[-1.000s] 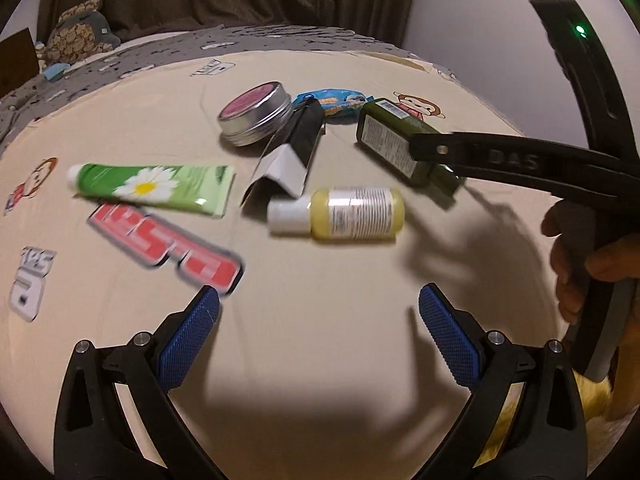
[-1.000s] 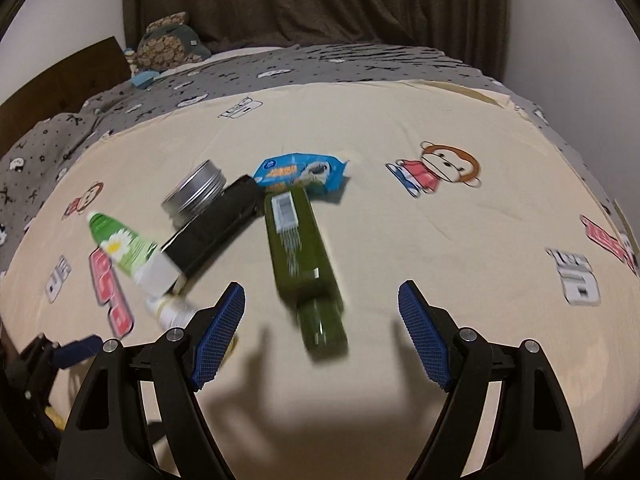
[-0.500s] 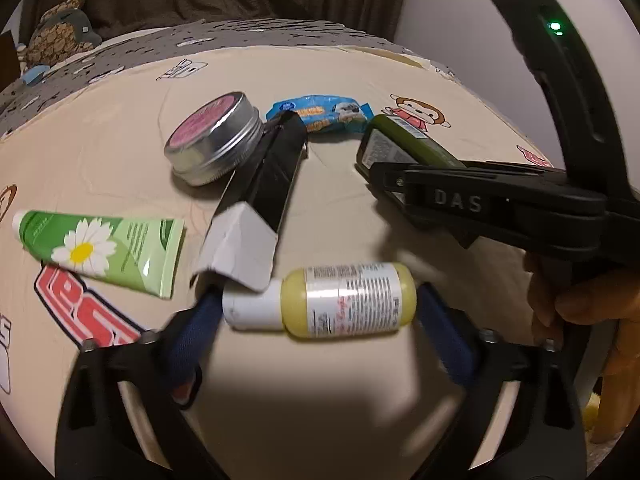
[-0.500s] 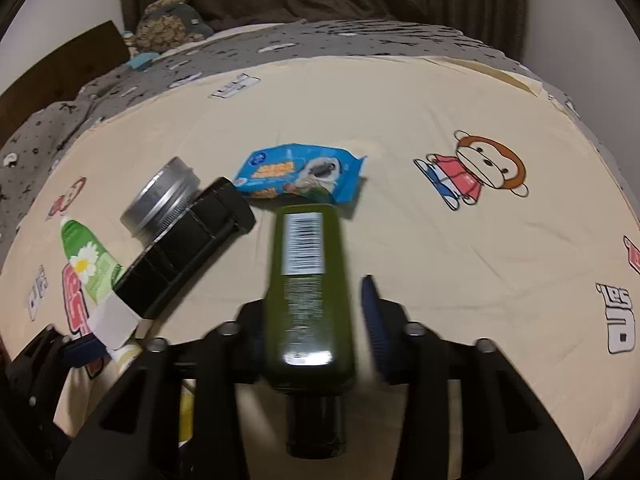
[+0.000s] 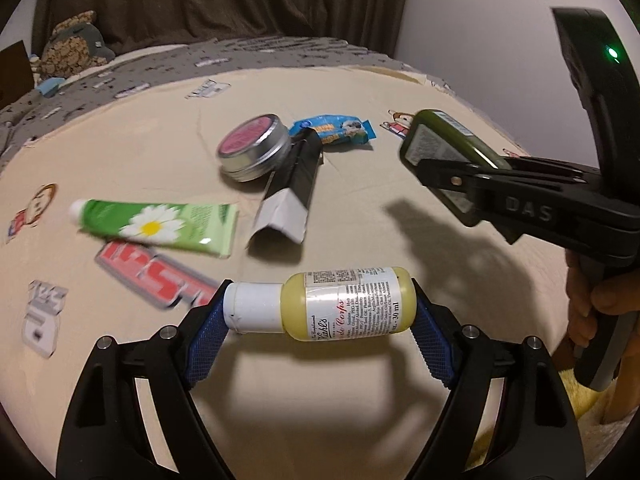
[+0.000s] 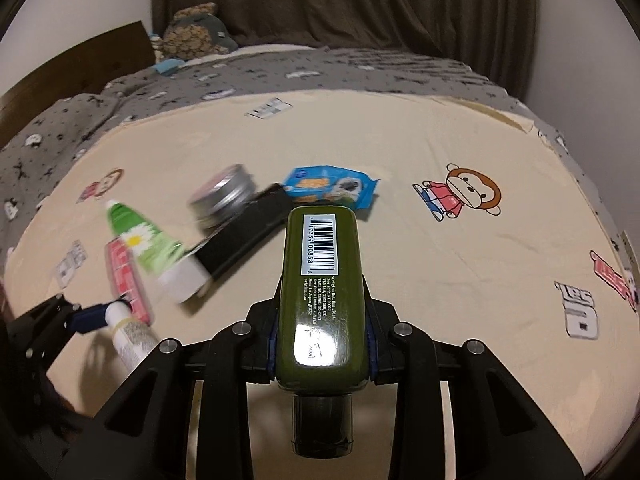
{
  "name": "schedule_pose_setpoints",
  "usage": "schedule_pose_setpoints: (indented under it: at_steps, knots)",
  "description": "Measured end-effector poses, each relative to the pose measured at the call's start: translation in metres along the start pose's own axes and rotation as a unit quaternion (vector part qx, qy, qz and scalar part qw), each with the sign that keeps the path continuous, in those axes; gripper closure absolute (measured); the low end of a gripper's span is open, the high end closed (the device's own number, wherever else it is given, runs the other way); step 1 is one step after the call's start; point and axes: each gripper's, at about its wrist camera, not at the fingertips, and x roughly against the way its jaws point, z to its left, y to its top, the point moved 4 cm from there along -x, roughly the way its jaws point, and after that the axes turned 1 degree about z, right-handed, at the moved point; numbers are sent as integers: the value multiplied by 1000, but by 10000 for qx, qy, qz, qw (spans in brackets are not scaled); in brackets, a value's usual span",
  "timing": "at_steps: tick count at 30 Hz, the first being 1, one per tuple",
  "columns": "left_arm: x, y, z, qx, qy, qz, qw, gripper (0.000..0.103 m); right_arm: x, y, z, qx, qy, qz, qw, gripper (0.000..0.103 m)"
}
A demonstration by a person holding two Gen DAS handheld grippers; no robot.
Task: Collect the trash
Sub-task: 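Grasp the barcoded green bottle with the right tool while the left tool grasps the yellow bottle, then lower both bottles into the bin and open both tools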
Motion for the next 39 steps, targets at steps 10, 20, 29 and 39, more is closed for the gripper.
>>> schedule_pose_setpoints:
  at_steps: [10, 20, 29, 39]
  knots:
    - [78, -50, 2, -90, 325, -362, 9988, 24, 73, -60, 39, 202, 241, -246, 9992, 71]
    - [114, -116, -2, 8, 284, -320, 9991, 24, 88, -145, 58, -56, 666, 106, 9977, 71]
    - [78, -194, -9, 89, 65, 581, 9983, 24, 55, -229, 64, -327, 685, 1003, 9921, 71]
    - [32, -247, -8, 216, 17, 1505, 9884, 24, 17, -282, 81, -479, 751, 1830, 9791, 71]
